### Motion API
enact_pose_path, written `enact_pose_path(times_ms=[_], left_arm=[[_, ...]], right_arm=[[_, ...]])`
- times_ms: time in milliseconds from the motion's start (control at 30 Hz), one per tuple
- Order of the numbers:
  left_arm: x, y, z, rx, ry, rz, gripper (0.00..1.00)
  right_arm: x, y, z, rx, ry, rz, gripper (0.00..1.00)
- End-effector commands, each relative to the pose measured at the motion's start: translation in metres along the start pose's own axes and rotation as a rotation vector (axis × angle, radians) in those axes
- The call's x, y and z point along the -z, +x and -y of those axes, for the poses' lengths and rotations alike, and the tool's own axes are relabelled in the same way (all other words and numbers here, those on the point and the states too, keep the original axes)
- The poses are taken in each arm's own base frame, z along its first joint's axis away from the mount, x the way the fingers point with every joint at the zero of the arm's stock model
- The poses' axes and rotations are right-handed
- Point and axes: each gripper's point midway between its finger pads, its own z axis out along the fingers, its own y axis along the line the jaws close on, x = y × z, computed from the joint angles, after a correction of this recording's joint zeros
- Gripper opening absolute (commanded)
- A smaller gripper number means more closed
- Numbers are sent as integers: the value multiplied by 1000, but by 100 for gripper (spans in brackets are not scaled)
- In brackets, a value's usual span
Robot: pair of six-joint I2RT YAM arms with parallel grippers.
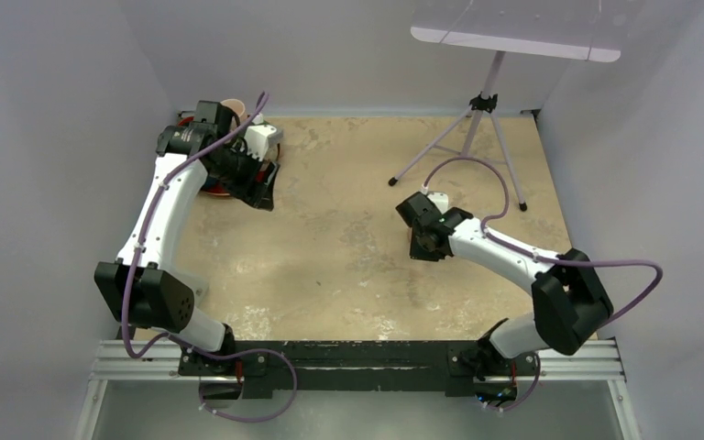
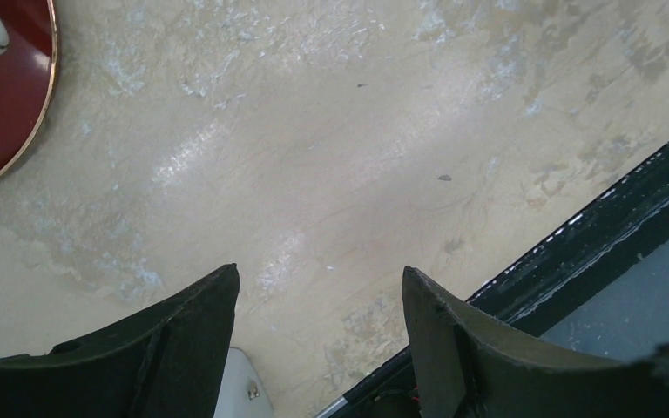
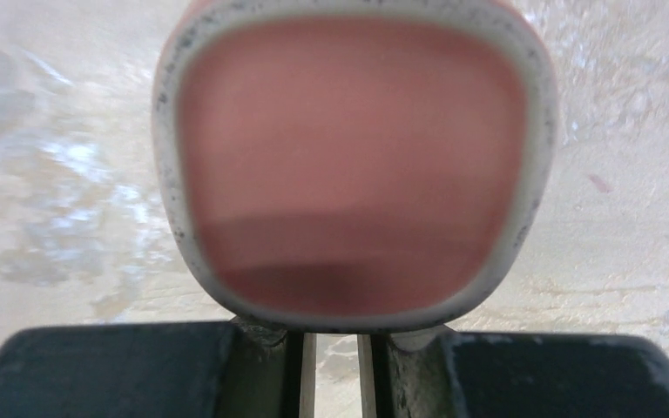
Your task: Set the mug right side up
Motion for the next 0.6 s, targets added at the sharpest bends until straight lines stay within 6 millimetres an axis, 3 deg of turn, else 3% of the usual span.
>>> enact_pose_path(times_ms=[0,167,300,400,467,567], left_arm=[[19,-25,20,37,73,118,73],[15,-40,30,144,132,186,74],[-2,-62,81,368,497,281,80],[-22,-90,91,536,724,362,83],[-37,-97,91,587,743,366,86],[-42,-108,96,512,711,413,85]], right_arm=[[40,-59,-24,-54,-124,199,0],[72,-78,-49,-68,-304,266,0],[119,-104,-90,-67,-574,358,0],[160,-123,-119,-45,-774,425,0],[185,-133,-134,-36,-882,455,0],[214,-145,-150,-30,-1006,489,0]])
